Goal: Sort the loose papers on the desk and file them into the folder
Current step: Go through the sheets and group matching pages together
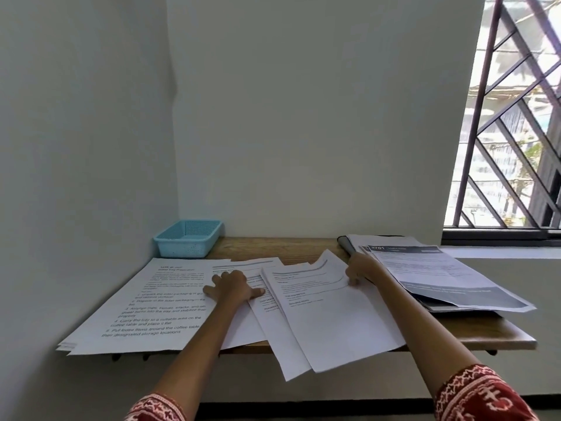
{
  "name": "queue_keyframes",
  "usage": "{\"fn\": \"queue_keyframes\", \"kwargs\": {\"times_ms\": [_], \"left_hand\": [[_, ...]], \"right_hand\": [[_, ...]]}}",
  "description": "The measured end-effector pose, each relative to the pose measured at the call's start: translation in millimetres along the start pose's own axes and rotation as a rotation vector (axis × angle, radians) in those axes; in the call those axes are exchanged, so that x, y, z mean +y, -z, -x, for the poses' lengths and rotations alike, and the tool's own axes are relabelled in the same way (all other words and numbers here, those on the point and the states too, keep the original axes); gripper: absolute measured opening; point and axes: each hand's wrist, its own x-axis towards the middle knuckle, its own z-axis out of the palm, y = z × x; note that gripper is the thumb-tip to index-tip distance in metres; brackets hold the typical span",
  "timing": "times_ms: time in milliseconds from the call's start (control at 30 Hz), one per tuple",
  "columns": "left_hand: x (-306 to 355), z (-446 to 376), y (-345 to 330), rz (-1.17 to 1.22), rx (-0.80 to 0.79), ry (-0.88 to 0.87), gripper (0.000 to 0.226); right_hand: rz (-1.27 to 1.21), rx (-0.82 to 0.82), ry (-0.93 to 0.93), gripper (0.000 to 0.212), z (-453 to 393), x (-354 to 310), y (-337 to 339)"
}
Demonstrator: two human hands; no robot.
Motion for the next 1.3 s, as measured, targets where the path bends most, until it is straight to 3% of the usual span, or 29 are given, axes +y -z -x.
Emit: {"fn": "queue_keyframes", "kwargs": {"times_ms": [133,267,400,500,600,733,833,933,1067,1200,1300], "left_hand": [[-6.6,-1.4,-0.9,0.004,0.046,0.059,0.08],[-16.9,-8.8,1.7,0.132,0.151,0.175,0.082],[-16.4,-18.4,15.8,0.396,0.099,0.228,0.077],[-12.2,-21.1,22.8,0.458,0.084,0.222,0.073],[-7.6,-21.8,26.0,0.534,0.095,0.212,0.07],[-7.0,-23.1,22.0,0.787,0.079,0.21,0.064],[-8.7,-21.5,19.1,0.767,0.175,0.079,0.043],[0.9,-16.0,28.1,1.03,0.193,-0.215,0.037],[26.0,-14.5,54.4,1.34,0.077,-0.348,0.033],[54.2,-13.2,82.4,1.327,-0.018,-0.448,0.024],[79.9,-7.6,107.2,1.17,0.09,-0.587,0.023]], "right_hand": [[-0.03,-0.047,-0.017,0.014,-0.1,-8.2,-2.9],[-0.052,-0.036,-0.022,0.009,-3.3,-16.8,-5.8],[-0.099,-0.032,0.007,0.013,-9.7,-39.3,-16.0],[-0.221,0.041,-0.037,0.032,-9.6,-62.7,-23.8],[-0.284,0.081,-0.03,0.035,-12.6,-84.2,-29.2],[-0.394,0.029,0.013,0.045,-11.9,-97.4,-25.2],[-0.627,-0.051,0.046,0.066,-19.3,-86.6,-30.5],[-0.972,-0.062,0.04,0.086,-20.6,-65.3,-38.2],[-1.453,-0.126,0.175,0.046,-16.3,-43.8,-19.9],[-1.489,0.225,0.246,0.02,-10.0,-44.1,18.3],[-1.478,0.481,0.383,0.018,0.8,-52.9,53.9]]}}
